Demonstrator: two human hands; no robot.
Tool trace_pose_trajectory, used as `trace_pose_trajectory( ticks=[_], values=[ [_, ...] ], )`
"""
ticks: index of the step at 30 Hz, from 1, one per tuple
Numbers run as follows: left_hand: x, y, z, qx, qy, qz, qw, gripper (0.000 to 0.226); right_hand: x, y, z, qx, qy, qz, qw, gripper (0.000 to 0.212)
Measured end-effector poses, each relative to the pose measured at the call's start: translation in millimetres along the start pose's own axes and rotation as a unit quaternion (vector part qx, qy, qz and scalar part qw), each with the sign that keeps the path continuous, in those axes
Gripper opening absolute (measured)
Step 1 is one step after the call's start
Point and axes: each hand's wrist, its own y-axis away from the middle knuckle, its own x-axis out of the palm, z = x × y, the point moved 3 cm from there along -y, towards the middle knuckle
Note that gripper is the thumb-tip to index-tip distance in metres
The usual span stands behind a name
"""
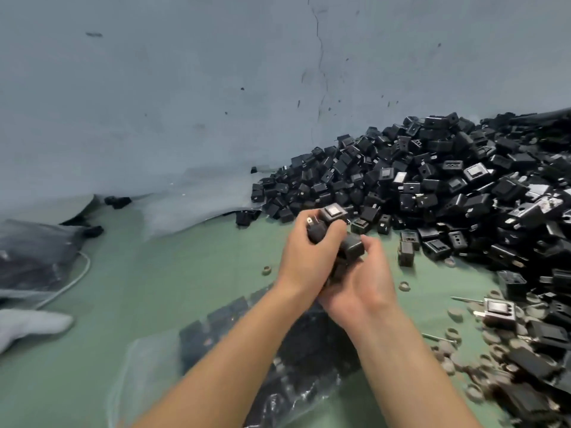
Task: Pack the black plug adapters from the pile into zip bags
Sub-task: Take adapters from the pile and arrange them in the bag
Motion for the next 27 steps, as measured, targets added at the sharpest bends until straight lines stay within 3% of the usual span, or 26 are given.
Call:
trace_pose_trajectory(
  ticks=[2, 4, 6, 10, 15, 19, 24, 27],
  values=[
    [0.8, 10.6, 4.8, 0.001, 0.056, -0.01, 0.998, 0.009, 0.9, 2.3, -7.9, 0.006, -0.018, -0.017, 1.0, 0.051],
    [4.4, 9.1, 10.4, -0.069, 0.179, -0.011, 0.981, 0.015, -2.6, 2.2, -9.2, -0.005, -0.061, -0.037, 0.997, 0.045],
    [10.7, 2.0, 16.1, -0.162, 0.307, -0.009, 0.938, 0.033, -9.4, -1.9, -3.7, -0.021, -0.118, -0.059, 0.991, 0.042],
    [22.3, -7.5, 26.9, -0.234, 0.456, 0.014, 0.859, 0.023, -21.4, -11.6, 12.2, -0.061, -0.174, -0.116, 0.976, 0.049],
    [28.8, -15.5, 32.9, -0.251, 0.522, 0.004, 0.815, 0.021, -29.9, -19.8, 20.3, -0.078, -0.187, -0.145, 0.968, 0.027],
    [28.0, -15.4, 38.3, -0.246, 0.533, 0.014, 0.809, 0.02, -32.8, -20.4, 19.6, -0.086, -0.195, -0.147, 0.966, 0.043],
    [24.8, -12.8, 39.5, -0.238, 0.559, 0.011, 0.794, 0.022, -34.2, -19.9, 16.4, -0.088, -0.202, -0.136, 0.966, 0.025],
    [23.5, -10.7, 37.3, -0.231, 0.567, 0.017, 0.79, 0.023, -36.7, -22.7, 15.4, -0.094, -0.215, -0.13, 0.963, 0.027]
  ],
)
